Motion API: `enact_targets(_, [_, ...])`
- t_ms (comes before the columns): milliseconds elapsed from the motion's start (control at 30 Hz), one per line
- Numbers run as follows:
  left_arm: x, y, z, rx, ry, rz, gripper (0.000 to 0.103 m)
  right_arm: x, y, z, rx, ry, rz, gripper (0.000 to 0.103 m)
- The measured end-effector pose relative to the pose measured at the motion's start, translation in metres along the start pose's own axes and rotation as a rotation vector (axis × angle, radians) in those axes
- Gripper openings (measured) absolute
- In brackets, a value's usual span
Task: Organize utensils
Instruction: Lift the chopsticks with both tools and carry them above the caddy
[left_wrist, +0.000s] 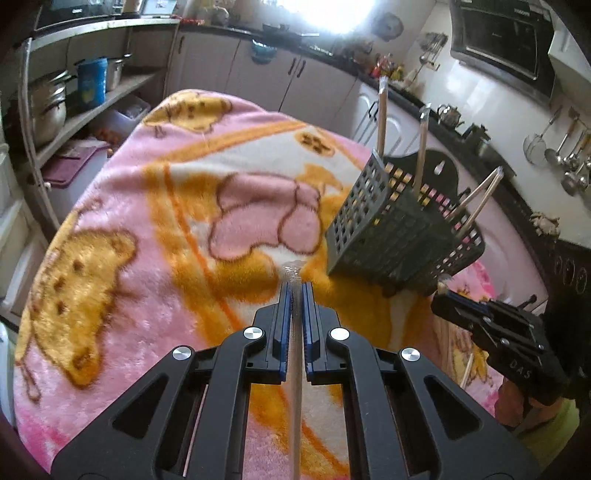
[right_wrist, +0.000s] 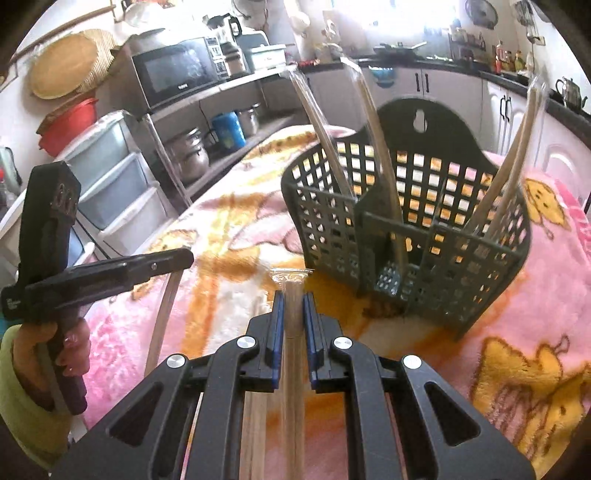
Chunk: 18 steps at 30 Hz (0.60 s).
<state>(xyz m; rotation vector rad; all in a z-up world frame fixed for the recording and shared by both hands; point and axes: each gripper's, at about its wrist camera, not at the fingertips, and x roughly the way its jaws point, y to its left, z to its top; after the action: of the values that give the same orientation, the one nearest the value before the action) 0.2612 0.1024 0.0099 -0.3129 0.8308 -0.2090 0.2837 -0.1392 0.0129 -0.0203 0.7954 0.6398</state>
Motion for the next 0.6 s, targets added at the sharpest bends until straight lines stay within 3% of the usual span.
enact_targets(300, [-0.024,-0.008,0.007,0.016,-0.052,0.015,0.001,-0.034,0.017,-0.001,-0.054,-0.086,0.021,0.010])
enact_targets(600, [-0.040,-0.024,0.020,0.036,-0.102,0.002,0.001,-0.056,0.023,0.009,-0.073,-0.158,-0.016,0.010])
